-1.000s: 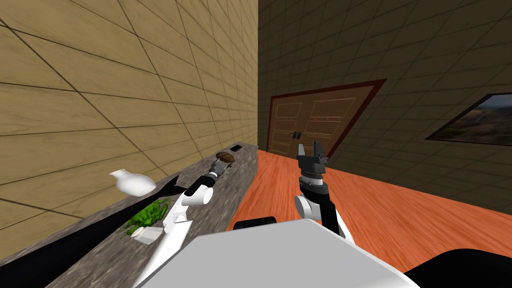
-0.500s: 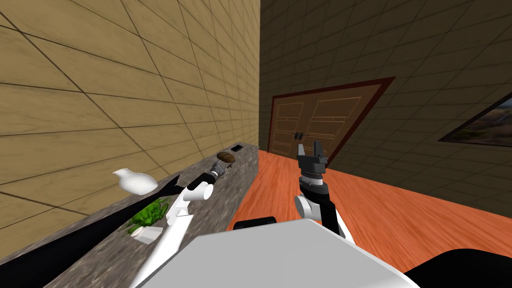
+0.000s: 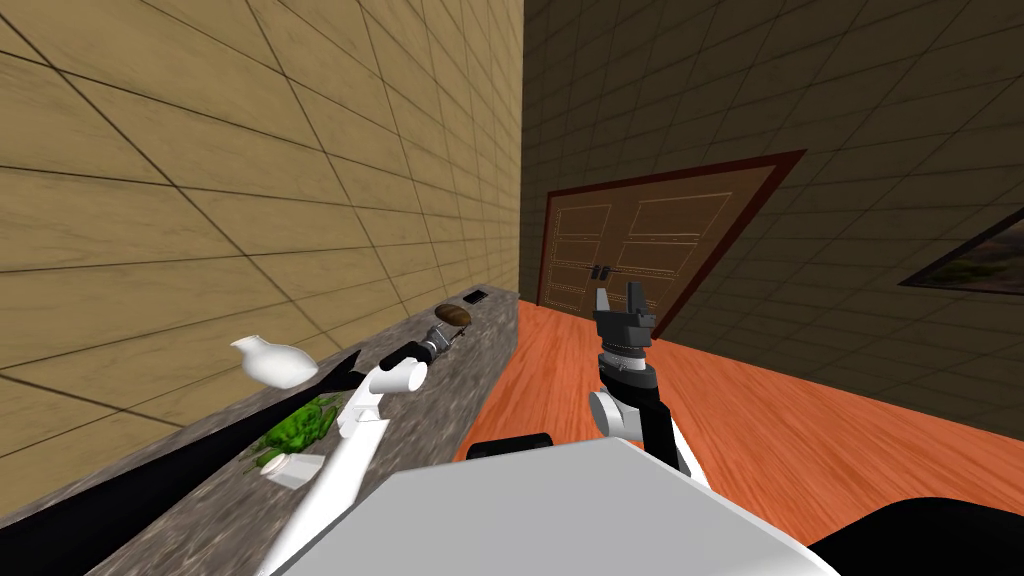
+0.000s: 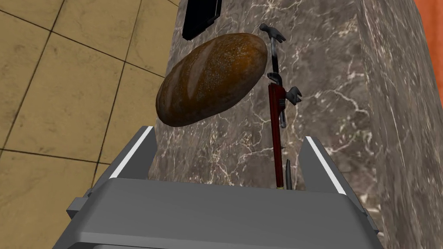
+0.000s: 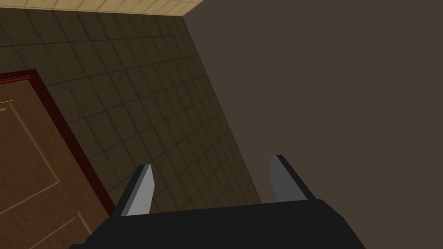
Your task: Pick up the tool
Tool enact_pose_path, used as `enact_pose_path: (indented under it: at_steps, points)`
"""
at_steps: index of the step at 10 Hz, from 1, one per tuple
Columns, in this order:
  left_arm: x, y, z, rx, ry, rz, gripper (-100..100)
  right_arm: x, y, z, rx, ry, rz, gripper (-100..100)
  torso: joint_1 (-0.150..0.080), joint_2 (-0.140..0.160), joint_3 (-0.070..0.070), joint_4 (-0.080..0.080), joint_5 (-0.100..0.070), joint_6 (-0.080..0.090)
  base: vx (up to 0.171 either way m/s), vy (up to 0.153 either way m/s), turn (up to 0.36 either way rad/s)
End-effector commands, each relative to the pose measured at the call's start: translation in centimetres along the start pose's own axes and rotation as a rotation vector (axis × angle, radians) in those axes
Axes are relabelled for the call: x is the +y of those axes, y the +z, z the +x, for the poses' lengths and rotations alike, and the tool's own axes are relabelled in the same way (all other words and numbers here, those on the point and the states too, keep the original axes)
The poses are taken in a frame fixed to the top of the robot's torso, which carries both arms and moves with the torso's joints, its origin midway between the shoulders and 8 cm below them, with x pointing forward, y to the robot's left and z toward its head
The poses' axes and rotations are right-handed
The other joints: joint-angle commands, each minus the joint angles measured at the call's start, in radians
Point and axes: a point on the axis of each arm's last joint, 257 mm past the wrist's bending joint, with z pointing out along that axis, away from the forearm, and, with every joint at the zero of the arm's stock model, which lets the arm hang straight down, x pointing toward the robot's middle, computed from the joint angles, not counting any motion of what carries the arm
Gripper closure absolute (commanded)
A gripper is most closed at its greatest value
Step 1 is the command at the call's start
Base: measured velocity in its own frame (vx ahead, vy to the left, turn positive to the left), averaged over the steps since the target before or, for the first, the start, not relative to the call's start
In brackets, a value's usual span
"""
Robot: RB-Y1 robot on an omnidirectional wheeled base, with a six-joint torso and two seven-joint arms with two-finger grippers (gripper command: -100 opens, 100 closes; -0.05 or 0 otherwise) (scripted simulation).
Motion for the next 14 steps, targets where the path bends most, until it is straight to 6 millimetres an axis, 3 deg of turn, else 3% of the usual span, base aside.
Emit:
enact_pose_path:
  at_steps: [1,14]
  points:
    - [0.6,0.0,-0.4,-0.017,-0.007,-0.029,-100,0.0,0.0,0.0,0.000,0.000,0.000,0,0.000,0.000,0.000,0.000,0.000,0.000,0.012,-0.004,0.002]
    - [4.3,0.9,-2.5,-0.167,-0.202,-0.289,-100,0.0,0.0,0.0,0.000,0.000,0.000,0,0.001,0.000,0.000,0.000,0.000,0.000,0.024,0.000,0.016]
